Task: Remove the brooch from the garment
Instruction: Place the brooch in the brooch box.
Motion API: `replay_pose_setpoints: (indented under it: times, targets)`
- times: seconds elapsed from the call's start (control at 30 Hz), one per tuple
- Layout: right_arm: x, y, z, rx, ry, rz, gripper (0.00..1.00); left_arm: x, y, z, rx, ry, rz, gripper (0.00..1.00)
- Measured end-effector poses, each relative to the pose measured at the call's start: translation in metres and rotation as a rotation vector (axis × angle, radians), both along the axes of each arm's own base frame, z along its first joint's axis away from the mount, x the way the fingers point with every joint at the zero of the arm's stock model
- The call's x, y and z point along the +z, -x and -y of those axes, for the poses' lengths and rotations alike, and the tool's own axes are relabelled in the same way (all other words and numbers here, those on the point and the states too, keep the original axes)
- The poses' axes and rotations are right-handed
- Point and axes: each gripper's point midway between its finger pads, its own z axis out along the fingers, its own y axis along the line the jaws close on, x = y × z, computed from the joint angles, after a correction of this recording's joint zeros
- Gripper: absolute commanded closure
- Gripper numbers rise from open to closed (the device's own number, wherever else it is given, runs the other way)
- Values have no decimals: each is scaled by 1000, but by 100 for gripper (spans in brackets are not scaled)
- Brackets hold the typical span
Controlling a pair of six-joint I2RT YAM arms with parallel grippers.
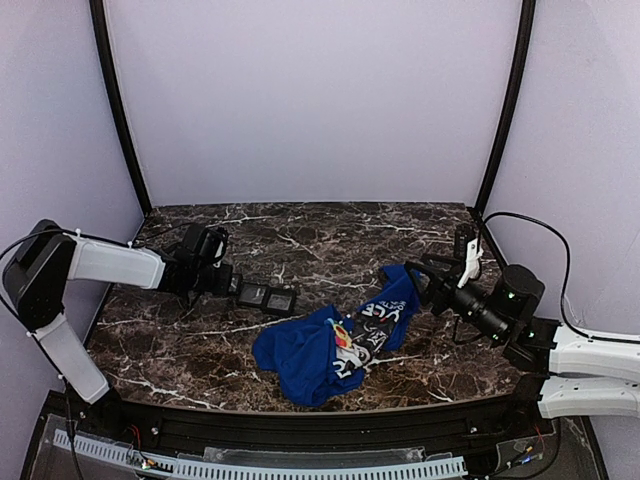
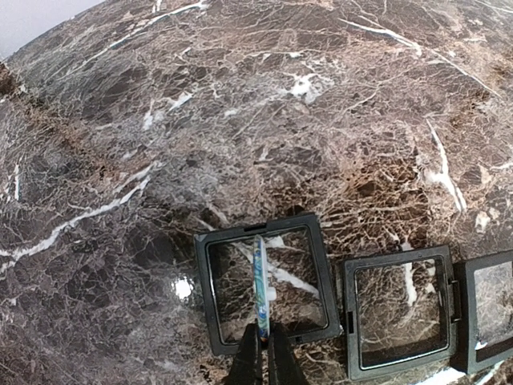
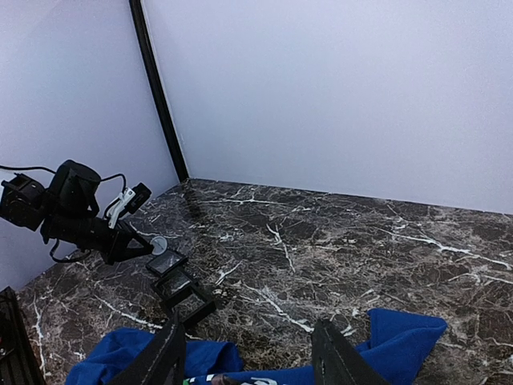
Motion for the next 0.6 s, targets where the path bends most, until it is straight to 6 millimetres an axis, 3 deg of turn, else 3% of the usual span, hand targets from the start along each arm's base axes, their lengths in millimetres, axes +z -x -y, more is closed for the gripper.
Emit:
replay_pose_setpoints:
  times: [0.6]
  targets:
    - [1,2,2,0,0,0,46,-18,-6,-13,46,-42,-47,99]
